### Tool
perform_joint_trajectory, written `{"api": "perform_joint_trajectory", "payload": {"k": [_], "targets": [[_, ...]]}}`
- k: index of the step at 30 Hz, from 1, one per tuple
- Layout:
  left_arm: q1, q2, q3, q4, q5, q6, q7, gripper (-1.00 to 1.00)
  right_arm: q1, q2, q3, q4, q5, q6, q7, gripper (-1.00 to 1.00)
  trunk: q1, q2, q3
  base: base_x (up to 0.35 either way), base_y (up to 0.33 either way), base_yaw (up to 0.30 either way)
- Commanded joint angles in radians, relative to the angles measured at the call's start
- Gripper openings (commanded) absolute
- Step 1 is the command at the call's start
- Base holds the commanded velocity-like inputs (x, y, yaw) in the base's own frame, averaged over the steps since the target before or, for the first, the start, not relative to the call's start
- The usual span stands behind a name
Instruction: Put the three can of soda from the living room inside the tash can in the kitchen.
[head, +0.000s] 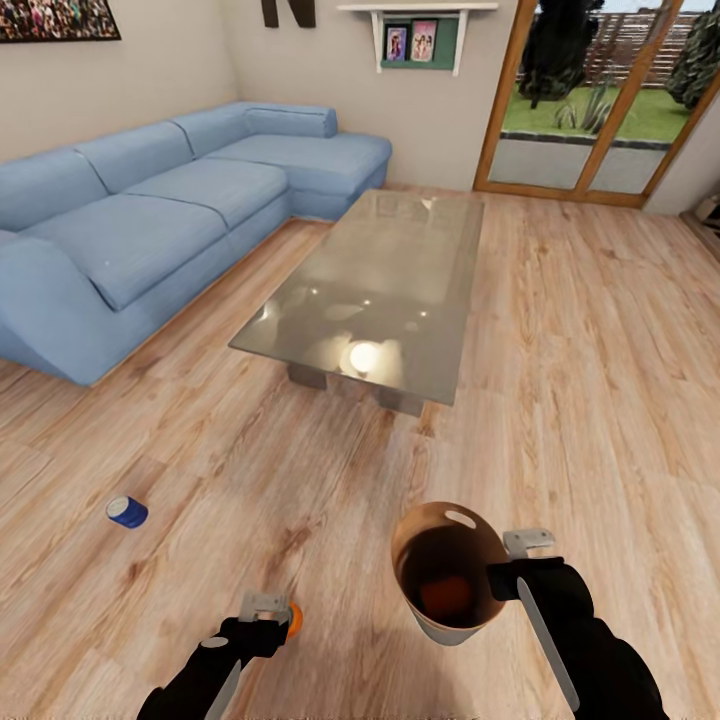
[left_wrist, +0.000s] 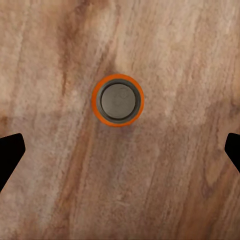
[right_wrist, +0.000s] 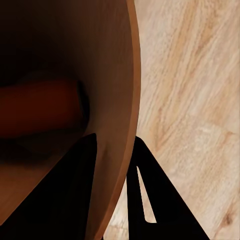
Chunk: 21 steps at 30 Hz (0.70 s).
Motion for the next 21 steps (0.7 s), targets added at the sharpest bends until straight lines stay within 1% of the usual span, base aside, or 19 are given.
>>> {"api": "perform_joint_trajectory", "payload": {"k": [1,4,9,21], "targets": [[0.000,0.000,0.000,0.000,0.000,0.000,0.000,1.00,0.000,0.000,0.000,0.000,-0.011,0.000,0.001,-1.00,0.000,0.000,-0.002,0.000,0.000,0.000],[0.000,0.000,0.000,0.000,0.000,0.000,0.000,1.00,0.000,0.000,0.000,0.000,-0.011,0.000,0.001,-1.00,0.000,0.000,-0.006,0.000,0.000,0.000],[0.000,0.000,0.000,0.000,0.000,0.000,-0.002,1.00,0.000,0.000,0.000,0.000,-0.011,0.000,0.001,-1.00,0.019,-0.035,-0.030,0.000,0.000,0.000],[0.000,0.000,0.000,0.000,-0.001,-0.002,0.000,1.00,0.000,0.000,-0.001,-0.007,-0.011,0.000,0.001,-1.00,0.019,-0.035,-0.046,0.004,0.000,0.000]]}}
